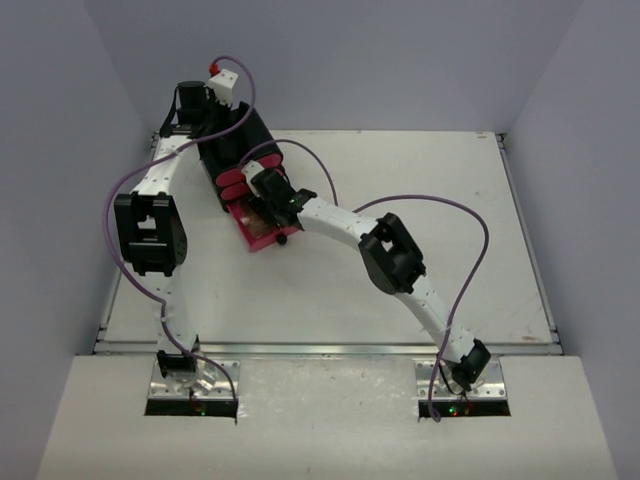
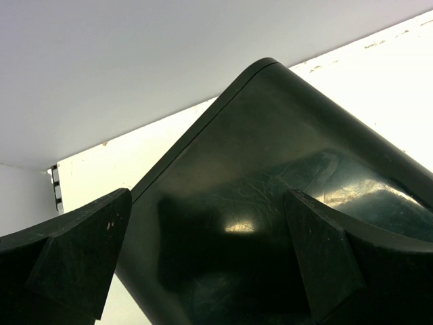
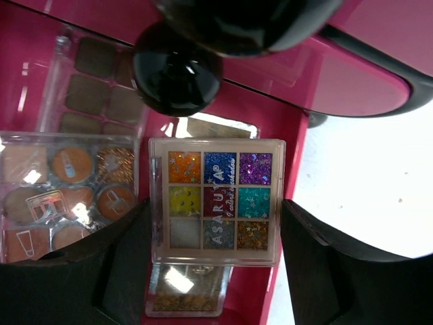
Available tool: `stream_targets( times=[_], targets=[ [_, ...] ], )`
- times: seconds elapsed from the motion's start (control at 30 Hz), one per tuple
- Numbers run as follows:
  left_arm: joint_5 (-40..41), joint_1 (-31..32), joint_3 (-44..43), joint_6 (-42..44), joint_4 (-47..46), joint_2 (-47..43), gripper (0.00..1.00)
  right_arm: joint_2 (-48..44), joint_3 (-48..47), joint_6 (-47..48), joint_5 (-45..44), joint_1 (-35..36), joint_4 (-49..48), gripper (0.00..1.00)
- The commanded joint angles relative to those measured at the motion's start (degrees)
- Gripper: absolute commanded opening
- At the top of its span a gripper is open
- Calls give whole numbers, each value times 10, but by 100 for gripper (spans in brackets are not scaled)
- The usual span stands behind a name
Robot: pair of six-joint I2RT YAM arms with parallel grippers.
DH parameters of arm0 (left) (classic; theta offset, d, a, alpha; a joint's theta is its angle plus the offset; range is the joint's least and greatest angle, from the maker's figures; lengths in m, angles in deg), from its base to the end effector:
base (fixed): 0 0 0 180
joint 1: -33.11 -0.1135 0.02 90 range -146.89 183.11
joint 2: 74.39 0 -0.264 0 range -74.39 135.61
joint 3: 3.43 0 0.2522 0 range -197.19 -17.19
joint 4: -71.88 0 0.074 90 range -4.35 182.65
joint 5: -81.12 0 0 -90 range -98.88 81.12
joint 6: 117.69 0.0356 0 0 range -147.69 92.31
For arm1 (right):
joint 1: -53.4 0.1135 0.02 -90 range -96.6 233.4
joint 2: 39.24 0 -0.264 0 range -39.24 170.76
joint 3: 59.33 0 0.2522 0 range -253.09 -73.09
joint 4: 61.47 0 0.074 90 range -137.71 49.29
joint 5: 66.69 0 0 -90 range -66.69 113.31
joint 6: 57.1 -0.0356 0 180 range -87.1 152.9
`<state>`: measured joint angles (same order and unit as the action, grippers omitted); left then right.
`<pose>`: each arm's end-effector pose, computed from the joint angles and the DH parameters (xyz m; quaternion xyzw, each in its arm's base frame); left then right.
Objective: Organize the makeup
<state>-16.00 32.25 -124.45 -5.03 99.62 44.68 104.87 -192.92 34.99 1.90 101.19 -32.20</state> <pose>0.4988 0.0031 0.3053 0.1923 0.8239 0.0566 0.5300 0.3887 0.4091 0.1536 -0.3037 0.8400 0.0069 0.4495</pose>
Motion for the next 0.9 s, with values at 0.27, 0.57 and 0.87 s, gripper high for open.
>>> stream_targets(
  times=[0.27,0.57,0.87],
  targets=[
    [-11,-4,5,5,58,13,97,-66,4,-36,49,6,9,64],
    [-11,-5,4,5,60,12,97,-97,5,-25,40,6,8,78],
    [-11,-4,6,7,61,11,97,-89,-10,-6,34,5,19,82]
  ],
)
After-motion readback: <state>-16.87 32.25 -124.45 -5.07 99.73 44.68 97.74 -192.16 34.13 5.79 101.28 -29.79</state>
